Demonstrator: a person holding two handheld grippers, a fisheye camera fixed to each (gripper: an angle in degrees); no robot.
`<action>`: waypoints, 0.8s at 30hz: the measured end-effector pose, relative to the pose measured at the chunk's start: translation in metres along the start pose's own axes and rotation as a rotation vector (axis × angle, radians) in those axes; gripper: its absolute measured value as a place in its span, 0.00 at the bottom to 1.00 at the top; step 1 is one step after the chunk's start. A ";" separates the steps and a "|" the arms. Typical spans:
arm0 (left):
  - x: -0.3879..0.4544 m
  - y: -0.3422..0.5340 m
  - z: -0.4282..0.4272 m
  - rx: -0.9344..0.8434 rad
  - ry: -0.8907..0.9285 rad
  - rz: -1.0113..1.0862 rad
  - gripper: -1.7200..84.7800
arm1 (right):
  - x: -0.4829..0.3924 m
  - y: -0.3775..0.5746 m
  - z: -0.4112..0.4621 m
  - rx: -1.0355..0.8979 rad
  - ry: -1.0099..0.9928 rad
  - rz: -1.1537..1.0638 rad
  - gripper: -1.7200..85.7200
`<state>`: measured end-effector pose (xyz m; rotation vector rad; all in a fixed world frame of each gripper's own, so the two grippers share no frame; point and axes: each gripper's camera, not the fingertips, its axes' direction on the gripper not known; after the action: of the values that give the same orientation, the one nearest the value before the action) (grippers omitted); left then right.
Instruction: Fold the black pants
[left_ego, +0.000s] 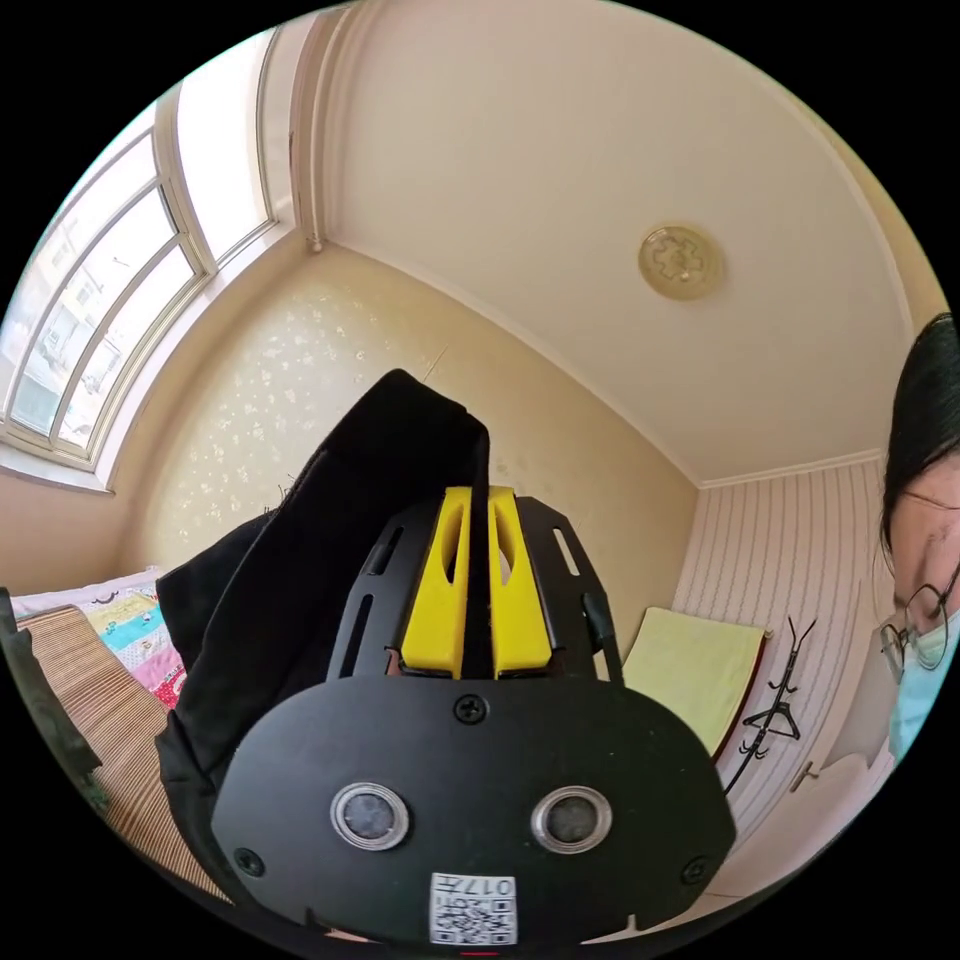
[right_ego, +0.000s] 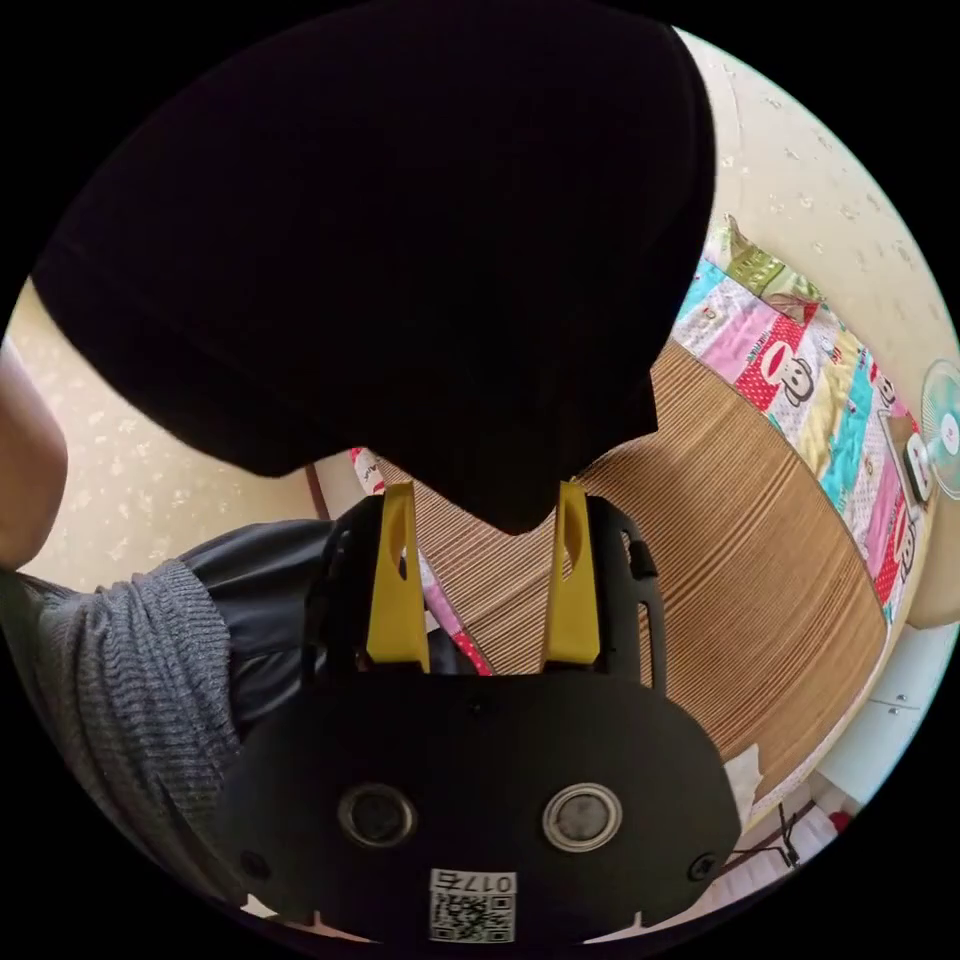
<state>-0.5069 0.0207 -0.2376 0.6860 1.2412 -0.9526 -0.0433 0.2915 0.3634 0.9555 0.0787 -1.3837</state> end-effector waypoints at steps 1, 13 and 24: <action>0.001 -0.001 -0.003 0.009 -0.005 0.001 0.03 | 0.000 -0.019 -0.002 -0.007 -0.043 -0.029 0.23; -0.023 -0.041 -0.003 -0.138 -0.136 0.178 0.03 | 0.106 -0.007 -0.171 0.030 -0.027 0.246 0.07; -0.182 0.048 0.002 -0.938 0.301 -0.102 0.03 | 0.091 0.246 -0.476 0.606 0.283 0.630 0.06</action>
<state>-0.4716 0.0812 -0.0632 0.0114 1.7996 -0.2576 0.4123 0.4819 0.1358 1.5160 -0.4210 -0.6786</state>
